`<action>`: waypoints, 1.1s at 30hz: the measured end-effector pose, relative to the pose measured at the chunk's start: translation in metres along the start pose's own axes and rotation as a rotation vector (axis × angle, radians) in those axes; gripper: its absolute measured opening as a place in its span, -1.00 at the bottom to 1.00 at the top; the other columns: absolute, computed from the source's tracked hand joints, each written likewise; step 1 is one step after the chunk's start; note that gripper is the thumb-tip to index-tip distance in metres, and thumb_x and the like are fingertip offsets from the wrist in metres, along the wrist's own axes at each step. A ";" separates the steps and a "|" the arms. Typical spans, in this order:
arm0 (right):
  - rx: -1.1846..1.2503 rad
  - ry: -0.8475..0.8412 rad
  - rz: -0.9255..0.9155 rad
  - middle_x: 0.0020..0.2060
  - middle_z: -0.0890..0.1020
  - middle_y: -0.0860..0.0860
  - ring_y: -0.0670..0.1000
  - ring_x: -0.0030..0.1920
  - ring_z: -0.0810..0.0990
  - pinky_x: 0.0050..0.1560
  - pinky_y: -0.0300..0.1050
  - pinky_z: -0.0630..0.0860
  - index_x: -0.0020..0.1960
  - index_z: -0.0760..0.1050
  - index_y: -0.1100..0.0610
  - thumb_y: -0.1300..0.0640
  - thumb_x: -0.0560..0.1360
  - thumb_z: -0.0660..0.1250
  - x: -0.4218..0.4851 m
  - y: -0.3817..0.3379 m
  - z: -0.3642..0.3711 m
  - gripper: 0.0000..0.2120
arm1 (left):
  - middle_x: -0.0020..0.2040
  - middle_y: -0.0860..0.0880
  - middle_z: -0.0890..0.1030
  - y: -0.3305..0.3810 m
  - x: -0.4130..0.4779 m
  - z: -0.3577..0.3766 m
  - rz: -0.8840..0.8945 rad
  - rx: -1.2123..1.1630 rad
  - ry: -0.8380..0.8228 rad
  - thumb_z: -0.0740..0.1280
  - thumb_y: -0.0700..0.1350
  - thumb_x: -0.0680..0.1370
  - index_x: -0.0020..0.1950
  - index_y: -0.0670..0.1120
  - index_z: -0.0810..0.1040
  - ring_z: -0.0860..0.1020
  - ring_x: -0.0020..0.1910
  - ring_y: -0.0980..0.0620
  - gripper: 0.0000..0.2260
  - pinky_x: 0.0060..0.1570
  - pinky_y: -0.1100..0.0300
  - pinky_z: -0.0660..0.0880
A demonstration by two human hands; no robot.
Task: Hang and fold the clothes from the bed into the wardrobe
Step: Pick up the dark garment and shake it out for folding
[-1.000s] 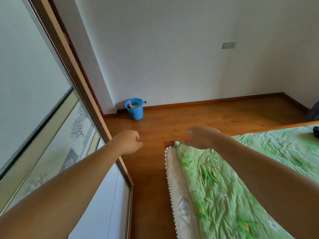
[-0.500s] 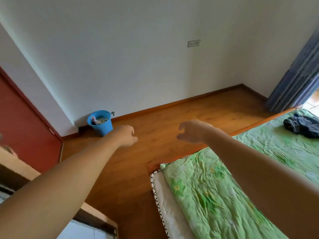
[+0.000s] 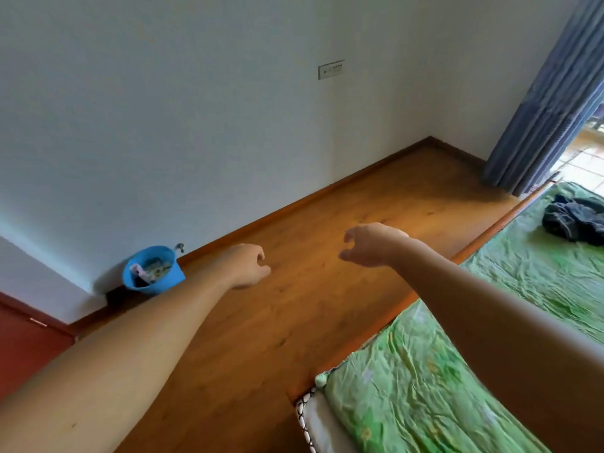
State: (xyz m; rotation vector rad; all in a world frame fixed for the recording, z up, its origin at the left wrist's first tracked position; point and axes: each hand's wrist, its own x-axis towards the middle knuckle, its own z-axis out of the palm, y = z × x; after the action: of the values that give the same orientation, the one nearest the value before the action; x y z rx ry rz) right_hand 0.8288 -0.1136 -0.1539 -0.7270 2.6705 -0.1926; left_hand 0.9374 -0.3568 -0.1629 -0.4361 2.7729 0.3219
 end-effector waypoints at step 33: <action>0.270 0.044 0.891 0.21 0.61 0.05 0.10 0.08 0.57 -0.12 -0.15 0.48 0.33 0.49 0.01 -0.21 0.53 0.29 0.296 0.102 -0.080 -0.54 | 0.35 -0.04 0.54 0.107 0.559 -0.140 0.800 0.209 -0.225 0.31 0.12 0.60 0.41 0.01 0.46 0.55 0.27 -0.04 -0.59 0.17 0.07 0.58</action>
State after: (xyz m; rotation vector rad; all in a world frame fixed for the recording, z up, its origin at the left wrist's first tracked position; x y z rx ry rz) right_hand 0.5141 -0.1749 -0.1948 0.5619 2.6506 -0.3107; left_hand 0.3587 -0.4397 -0.2046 0.7334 2.5852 0.2261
